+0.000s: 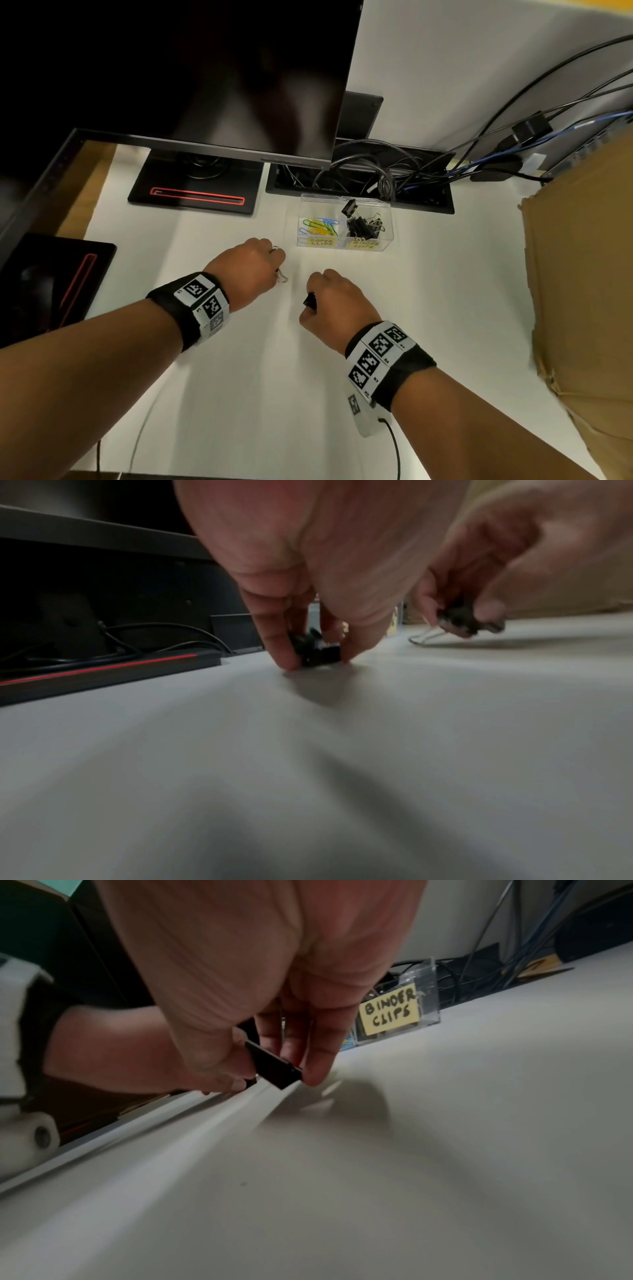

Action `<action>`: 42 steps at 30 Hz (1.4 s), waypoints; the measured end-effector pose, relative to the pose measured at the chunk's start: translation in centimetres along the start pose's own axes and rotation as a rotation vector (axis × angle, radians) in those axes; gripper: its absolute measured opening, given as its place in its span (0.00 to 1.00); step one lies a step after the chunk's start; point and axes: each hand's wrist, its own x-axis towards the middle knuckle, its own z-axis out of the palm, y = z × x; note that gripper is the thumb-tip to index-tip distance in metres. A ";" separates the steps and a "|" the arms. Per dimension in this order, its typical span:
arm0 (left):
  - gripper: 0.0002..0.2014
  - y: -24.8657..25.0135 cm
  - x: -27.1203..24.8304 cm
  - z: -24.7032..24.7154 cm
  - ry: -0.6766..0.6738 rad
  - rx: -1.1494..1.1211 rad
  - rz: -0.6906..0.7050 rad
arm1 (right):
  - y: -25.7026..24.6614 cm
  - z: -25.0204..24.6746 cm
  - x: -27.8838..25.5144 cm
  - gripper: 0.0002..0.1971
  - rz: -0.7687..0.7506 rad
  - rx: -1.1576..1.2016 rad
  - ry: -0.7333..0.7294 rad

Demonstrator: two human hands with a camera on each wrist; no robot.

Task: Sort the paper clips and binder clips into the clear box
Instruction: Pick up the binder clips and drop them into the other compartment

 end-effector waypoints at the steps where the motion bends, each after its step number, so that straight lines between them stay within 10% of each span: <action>1: 0.10 0.3 0.0 0.1 -0.017 0.032 -0.011 | 0.2 -0.2 -0.2 0.13 0.009 0.022 0.017; 9: 0.27 1.7 -0.3 -0.4 -0.080 0.176 -0.016 | 1.2 -1.0 -1.3 0.17 0.061 0.129 0.092; 25: 0.11 0.6 -0.2 0.9 0.065 -0.038 -0.028 | 3.8 -3.8 -1.6 0.10 0.310 0.665 0.294; 33: 0.24 1.3 -0.8 0.7 0.224 -0.257 -0.182 | 4.4 -3.2 -2.0 0.10 0.339 0.711 0.293; 42: 0.14 0.9 -0.6 1.1 0.063 -0.021 -0.046 | 4.5 -4.1 -2.0 0.09 0.352 0.738 0.311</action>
